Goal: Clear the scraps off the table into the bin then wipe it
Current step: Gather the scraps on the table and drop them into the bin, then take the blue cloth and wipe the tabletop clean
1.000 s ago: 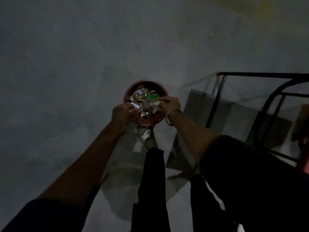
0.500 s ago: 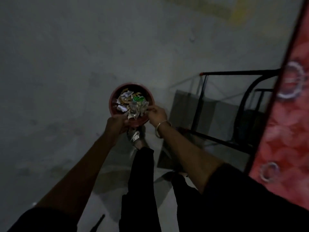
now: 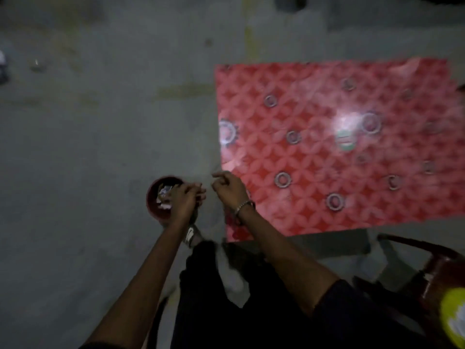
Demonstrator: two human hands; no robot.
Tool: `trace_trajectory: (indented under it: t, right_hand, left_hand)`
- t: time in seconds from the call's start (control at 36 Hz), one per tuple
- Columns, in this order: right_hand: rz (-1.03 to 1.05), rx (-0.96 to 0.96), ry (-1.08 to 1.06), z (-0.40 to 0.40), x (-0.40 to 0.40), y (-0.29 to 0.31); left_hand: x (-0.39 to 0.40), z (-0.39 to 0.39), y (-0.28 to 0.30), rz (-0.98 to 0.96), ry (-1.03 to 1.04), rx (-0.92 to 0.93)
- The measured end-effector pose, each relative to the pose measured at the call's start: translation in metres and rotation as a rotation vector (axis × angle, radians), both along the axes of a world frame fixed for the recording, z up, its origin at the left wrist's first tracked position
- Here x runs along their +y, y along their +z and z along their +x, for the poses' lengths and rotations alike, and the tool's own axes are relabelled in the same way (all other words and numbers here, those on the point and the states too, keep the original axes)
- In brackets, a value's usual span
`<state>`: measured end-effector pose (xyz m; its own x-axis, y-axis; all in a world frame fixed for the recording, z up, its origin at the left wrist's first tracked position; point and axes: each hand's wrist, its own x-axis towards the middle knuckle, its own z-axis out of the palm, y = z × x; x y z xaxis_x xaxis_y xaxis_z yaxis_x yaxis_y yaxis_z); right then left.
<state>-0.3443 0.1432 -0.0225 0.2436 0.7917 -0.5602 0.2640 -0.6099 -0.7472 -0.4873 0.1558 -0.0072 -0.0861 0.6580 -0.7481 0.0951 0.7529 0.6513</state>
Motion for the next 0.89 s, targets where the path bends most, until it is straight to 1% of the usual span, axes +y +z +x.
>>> trace_trajectory:
  t: [0.08, 0.19, 0.33, 0.44, 0.5, 0.64, 0.75, 0.78, 0.89]
  right_hand:
    - [0.034, 0.024, -0.129, 0.069, -0.035, 0.027]
    - [-0.007, 0.017, -0.25, 0.162, -0.092, 0.025]
    - [-0.001, 0.124, -0.433, 0.257, -0.149, 0.066]
    - [0.018, 0.099, -0.632, 0.317, -0.183, 0.067]
    - [0.022, 0.099, -0.693, 0.342, -0.193, 0.063]
    - [0.032, 0.127, -0.799, 0.399, -0.212, 0.054]
    - [-0.042, 0.127, -0.816, 0.448, -0.215, 0.038]
    - [-0.055, 0.109, -0.808, 0.461, -0.214, 0.034]
    - [-0.161, 0.008, -0.762, 0.505, -0.222, 0.033]
  left_hand:
    - [-0.028, 0.064, 0.018, 0.017, -0.141, -0.024]
    - [-0.072, 0.144, 0.037, -0.006, -0.347, -0.059]
    - [-0.11, 0.23, 0.055, -0.016, -0.378, -0.095]
    - [-0.128, 0.295, 0.065, -0.037, -0.367, -0.163]
    - [-0.137, 0.325, 0.065, -0.036, -0.417, -0.161]
    - [-0.143, 0.39, 0.05, -0.016, -0.586, -0.109]
    - [-0.129, 0.444, 0.024, -0.05, -0.582, -0.111]
    - [-0.123, 0.459, 0.016, -0.046, -0.595, -0.113]
    - [-0.107, 0.506, 0.003, -0.077, -0.785, -0.092]
